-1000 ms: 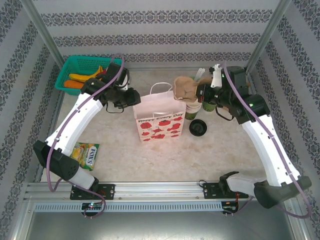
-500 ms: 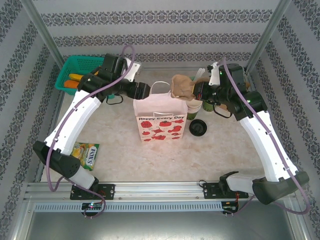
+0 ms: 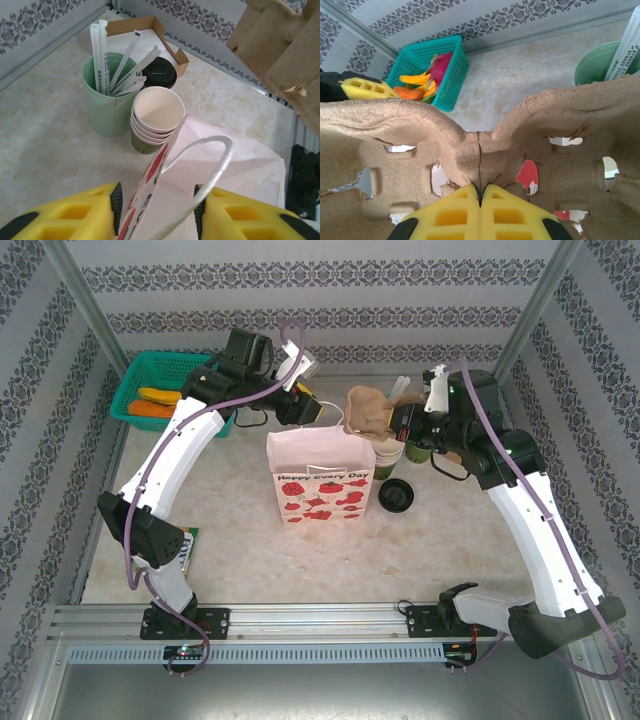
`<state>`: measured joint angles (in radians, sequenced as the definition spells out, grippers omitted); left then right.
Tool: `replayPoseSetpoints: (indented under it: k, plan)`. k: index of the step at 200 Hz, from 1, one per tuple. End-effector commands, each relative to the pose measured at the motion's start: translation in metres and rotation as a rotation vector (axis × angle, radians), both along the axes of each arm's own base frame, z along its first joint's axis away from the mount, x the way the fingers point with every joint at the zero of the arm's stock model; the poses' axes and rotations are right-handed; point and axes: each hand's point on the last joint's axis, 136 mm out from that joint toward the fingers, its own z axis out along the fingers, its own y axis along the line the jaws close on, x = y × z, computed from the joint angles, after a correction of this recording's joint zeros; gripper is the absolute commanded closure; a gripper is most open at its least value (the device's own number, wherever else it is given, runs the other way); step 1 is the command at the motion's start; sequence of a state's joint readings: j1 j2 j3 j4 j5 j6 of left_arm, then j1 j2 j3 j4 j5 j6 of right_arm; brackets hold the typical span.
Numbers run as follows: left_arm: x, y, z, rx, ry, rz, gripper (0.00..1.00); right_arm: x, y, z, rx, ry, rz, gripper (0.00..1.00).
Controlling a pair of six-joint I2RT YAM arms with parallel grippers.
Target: Pack the takeout coffee
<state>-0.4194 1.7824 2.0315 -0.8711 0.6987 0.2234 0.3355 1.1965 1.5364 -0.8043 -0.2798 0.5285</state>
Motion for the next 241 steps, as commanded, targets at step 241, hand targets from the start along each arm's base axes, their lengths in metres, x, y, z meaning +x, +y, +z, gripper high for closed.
replayPoseSetpoints:
  k: [241]
  plan:
    - [0.049,0.008,0.007,-0.09,0.045,0.258,1.0,-0.015,0.106,-0.047,0.383,0.37,0.324,1.0]
